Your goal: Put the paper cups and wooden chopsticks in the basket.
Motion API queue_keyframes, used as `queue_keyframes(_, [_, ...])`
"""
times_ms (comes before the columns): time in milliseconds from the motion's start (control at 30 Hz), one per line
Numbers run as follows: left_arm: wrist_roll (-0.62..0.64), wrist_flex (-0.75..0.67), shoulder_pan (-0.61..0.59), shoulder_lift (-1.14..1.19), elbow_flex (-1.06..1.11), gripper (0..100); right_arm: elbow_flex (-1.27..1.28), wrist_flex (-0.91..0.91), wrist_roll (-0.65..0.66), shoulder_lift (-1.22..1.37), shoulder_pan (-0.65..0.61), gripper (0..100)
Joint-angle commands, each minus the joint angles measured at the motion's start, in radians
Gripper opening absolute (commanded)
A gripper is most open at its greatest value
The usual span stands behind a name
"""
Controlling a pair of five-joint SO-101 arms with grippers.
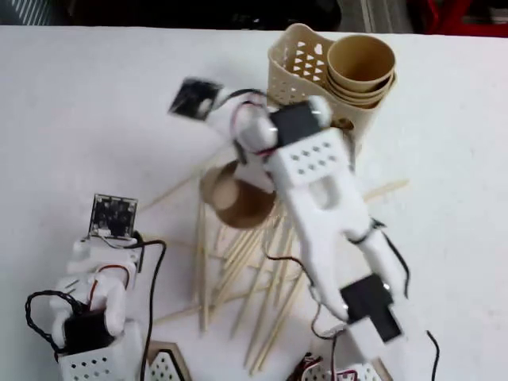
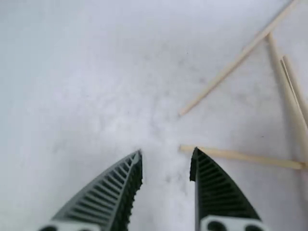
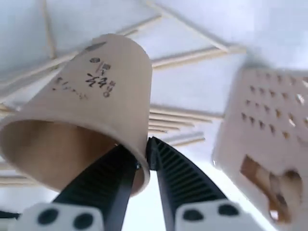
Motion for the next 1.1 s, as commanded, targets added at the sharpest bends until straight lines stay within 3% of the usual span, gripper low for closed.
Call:
queue_keyframes(0, [-0.012, -0.023, -0.002, -0.008, -0.003, 17, -0.015, 0.008, -0.052, -0.143, 0.085, 1.9])
queue_keyframes(367, [-0.014, -0.06, -0.001, -0.008, 0.025, 17, -0.169, -0.008, -0.187, -0.381, 0.216, 1.9])
queue_keyframes(667, [-0.014, -0.06, -0.001, -0.008, 0.025, 17, -0.361, -0.2, -0.338, -0.266, 0.397, 1.9])
queue_keyframes(1067, [-0.014, -0.06, -0.001, -0.008, 0.026, 17, -0.359, -0.461, -0.427, -0.102, 0.493, 1.9])
